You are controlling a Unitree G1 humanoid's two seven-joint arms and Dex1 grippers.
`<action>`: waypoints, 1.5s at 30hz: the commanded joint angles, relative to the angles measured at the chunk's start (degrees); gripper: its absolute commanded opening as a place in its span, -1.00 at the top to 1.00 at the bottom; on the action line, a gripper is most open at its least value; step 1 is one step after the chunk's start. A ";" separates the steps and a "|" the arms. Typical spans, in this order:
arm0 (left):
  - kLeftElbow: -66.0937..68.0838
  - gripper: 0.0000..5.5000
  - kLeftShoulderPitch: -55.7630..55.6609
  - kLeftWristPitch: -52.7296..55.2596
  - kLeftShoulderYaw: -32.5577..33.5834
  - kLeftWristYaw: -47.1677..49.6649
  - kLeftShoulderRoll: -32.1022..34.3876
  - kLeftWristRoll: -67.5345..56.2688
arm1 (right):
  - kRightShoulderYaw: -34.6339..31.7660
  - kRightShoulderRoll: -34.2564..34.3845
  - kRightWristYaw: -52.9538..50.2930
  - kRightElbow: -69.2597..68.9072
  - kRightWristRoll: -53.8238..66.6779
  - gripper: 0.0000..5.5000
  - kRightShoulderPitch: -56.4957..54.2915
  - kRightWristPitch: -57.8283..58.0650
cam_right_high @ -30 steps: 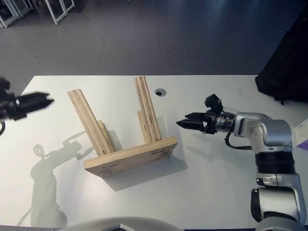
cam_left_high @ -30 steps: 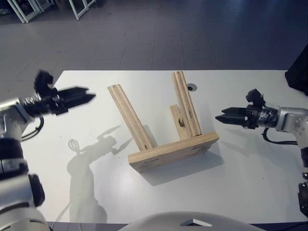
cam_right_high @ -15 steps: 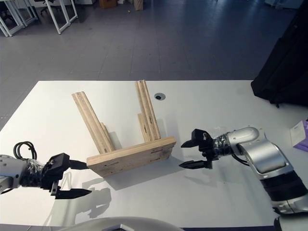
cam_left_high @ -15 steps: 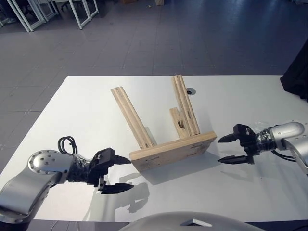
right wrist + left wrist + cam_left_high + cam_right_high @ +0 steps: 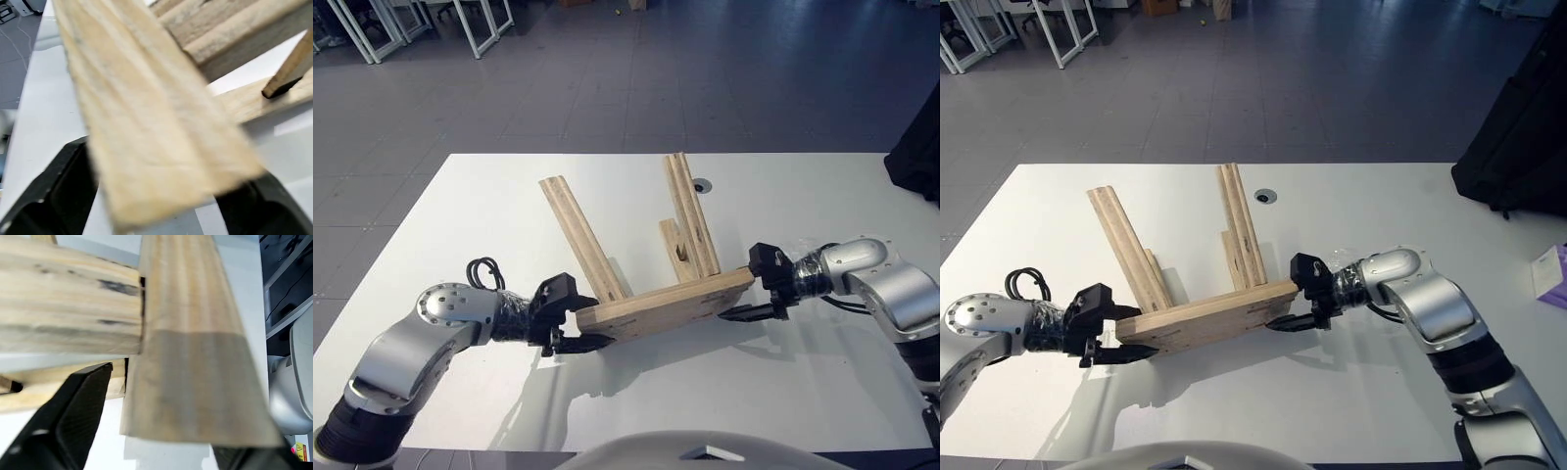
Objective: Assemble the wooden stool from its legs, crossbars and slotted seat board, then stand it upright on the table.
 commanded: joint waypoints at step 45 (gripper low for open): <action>94.20 -0.32 -63.50 50.32 2.61 5.47 -6.32 -28.61 | -3.37 8.88 -27.00 82.53 64.86 -0.20 -44.78 53.39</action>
